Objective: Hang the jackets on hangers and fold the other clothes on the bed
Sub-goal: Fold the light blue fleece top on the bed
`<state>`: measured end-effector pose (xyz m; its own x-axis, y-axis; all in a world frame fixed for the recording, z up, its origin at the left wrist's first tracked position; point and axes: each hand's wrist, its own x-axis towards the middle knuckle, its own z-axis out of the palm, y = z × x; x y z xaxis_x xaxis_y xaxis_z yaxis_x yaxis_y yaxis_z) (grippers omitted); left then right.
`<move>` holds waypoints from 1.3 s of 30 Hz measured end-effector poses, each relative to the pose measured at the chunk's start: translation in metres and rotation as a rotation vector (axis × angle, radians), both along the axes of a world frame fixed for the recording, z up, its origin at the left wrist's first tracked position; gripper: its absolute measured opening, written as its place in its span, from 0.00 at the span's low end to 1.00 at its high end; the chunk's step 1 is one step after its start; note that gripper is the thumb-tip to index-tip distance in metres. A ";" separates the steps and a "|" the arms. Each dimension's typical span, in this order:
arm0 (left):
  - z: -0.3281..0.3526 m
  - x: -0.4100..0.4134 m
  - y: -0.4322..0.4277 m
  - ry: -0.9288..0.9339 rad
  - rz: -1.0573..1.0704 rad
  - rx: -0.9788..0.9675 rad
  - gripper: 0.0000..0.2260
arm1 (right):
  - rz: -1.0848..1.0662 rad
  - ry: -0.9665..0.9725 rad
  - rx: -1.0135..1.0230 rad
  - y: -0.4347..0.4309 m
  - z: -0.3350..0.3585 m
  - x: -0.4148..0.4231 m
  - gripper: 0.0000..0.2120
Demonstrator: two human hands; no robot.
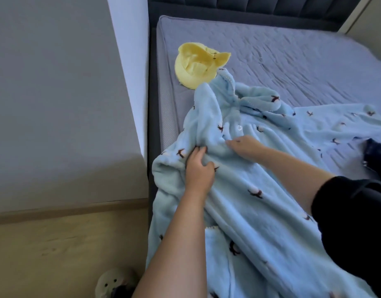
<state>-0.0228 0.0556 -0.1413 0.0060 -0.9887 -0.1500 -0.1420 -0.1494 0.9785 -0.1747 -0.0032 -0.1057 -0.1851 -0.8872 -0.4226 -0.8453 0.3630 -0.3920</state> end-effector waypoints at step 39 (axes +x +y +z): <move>-0.050 0.119 0.063 0.127 0.410 0.437 0.09 | 0.521 0.219 -0.571 0.113 -0.032 0.092 0.24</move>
<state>0.0963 0.1186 -0.1915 0.3287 -0.7564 -0.5656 0.1262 -0.5583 0.8200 -0.0822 0.1102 -0.1374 0.2859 -0.9506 0.1208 -0.9302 -0.3056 -0.2033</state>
